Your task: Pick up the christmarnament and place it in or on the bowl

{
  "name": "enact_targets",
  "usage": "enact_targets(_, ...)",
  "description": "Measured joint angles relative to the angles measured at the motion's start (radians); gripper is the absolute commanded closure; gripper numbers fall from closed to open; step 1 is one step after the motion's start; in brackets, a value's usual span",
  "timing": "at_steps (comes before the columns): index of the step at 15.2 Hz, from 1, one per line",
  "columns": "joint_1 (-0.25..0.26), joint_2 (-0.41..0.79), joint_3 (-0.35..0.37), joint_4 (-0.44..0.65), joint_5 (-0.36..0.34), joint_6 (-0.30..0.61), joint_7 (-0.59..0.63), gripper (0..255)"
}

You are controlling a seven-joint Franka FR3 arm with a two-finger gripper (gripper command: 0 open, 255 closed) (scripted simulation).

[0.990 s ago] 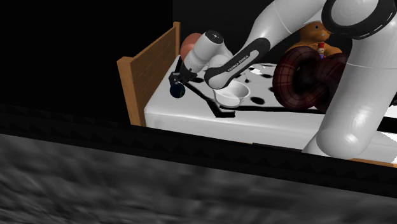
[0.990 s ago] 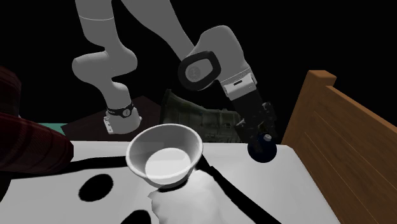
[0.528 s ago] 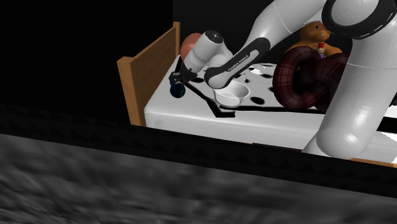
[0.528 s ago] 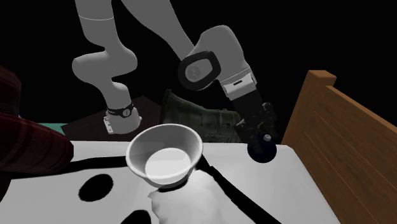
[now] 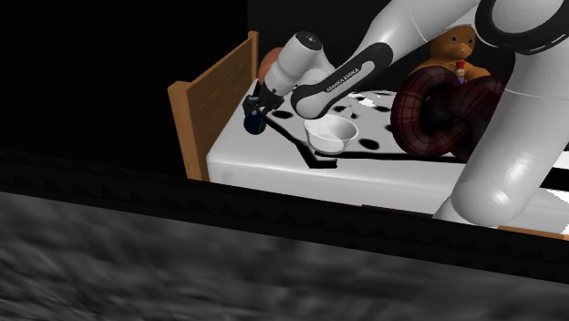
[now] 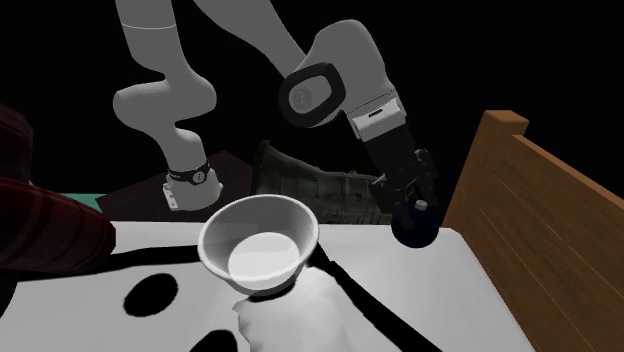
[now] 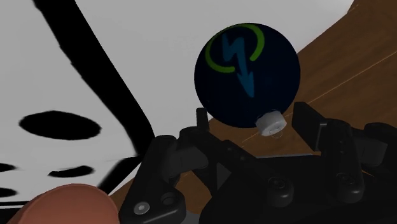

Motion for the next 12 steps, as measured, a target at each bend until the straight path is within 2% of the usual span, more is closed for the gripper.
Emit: enact_targets(12,-0.052,-0.103,0.078,0.040,0.199,-0.132,-0.170,255)
